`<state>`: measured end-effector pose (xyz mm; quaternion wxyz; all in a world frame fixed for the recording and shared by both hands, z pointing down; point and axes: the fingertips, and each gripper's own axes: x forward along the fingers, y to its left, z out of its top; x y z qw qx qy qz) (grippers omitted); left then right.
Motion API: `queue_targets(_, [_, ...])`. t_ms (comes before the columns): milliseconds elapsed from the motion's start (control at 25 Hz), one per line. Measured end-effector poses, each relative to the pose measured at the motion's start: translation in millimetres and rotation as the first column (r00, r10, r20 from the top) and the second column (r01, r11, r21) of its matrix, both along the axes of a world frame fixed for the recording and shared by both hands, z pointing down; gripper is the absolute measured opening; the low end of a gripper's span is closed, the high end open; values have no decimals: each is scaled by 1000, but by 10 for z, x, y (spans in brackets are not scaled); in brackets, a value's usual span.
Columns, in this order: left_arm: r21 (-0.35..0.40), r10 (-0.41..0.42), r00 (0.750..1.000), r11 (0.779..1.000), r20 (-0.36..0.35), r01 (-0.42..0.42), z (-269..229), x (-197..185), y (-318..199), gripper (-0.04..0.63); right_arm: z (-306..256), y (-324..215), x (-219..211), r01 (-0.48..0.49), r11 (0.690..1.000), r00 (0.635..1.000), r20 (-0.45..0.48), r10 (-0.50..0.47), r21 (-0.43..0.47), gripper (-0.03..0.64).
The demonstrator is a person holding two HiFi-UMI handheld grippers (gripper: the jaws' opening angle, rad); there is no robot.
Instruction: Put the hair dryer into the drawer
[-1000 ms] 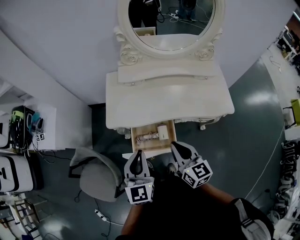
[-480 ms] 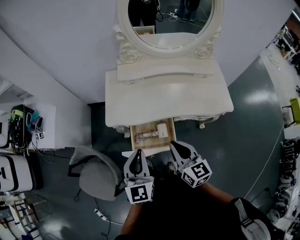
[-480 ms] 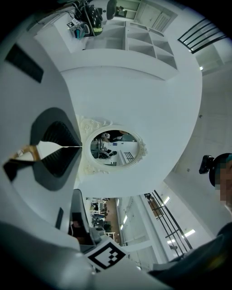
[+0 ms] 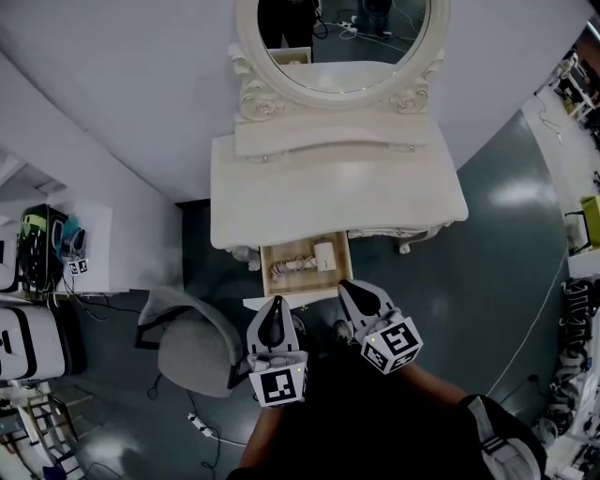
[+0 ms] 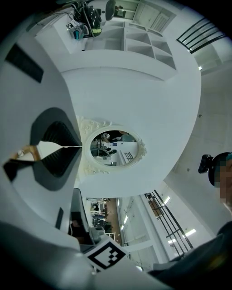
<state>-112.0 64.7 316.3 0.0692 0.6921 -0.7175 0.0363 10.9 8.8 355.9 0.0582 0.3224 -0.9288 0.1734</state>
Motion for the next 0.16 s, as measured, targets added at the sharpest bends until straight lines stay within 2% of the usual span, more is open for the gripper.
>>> queue_targets(160, [47,-7,1000,999,-21,8,-117,7,-54,26,-13,-6,-9,3,1000,1000,-8,-3,3,32])
